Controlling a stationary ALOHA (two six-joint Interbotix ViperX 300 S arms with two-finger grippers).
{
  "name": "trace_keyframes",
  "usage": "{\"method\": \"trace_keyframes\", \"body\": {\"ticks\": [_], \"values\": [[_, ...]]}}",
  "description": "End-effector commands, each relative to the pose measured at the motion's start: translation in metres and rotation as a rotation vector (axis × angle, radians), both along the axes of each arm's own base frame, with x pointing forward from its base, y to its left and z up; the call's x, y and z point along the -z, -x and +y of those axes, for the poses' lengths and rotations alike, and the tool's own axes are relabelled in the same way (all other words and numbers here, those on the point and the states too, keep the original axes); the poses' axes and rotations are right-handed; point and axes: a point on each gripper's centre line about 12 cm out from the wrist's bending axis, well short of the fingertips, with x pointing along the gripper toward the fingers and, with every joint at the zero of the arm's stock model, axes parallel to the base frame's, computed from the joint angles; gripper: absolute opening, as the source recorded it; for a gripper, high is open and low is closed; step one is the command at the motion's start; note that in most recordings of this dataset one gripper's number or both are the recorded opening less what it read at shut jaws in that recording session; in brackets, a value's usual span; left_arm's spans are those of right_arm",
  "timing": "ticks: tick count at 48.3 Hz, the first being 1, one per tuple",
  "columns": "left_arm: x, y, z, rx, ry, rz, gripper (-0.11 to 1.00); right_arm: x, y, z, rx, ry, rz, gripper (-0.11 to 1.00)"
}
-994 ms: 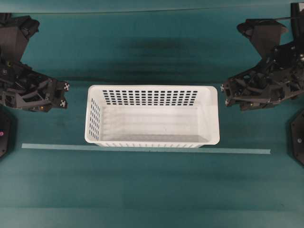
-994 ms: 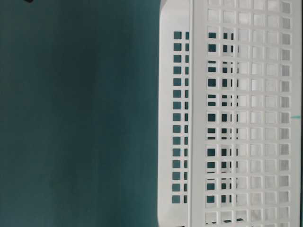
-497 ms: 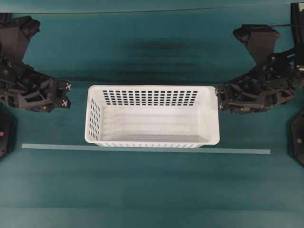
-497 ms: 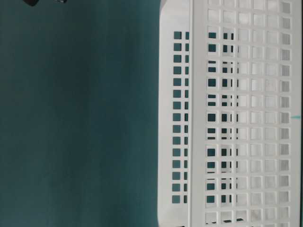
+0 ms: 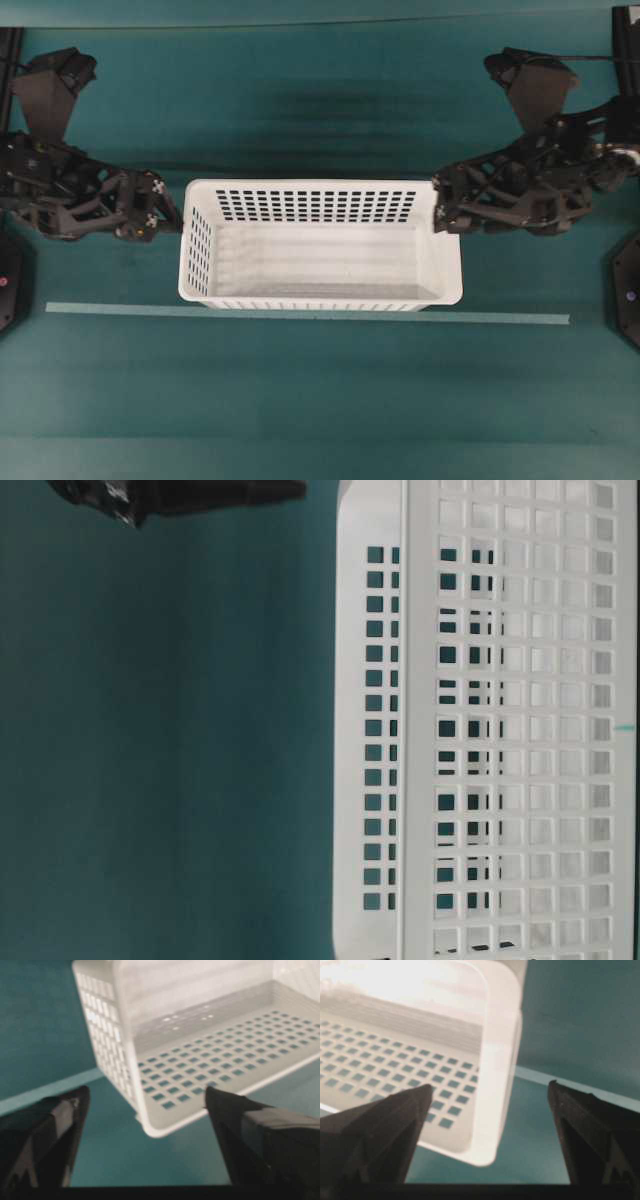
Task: Lift the white basket with both hands.
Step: 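Lower both grippers onto the basket's end rims and close them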
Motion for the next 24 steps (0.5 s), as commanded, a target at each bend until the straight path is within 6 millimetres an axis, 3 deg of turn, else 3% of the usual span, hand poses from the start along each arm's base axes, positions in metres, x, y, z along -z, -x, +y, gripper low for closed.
{"method": "trace_keyframes", "body": {"ticks": [1,24], "values": [[0.01,-0.008,0.001,-0.002,0.0,0.012,0.95,0.014,-0.009,0.002,0.015,-0.02,0.032,0.97],[0.076,-0.038,0.003,-0.017,0.03,0.143,0.95,0.076,-0.023,0.011,0.096,-0.054,0.107,0.97]]}}
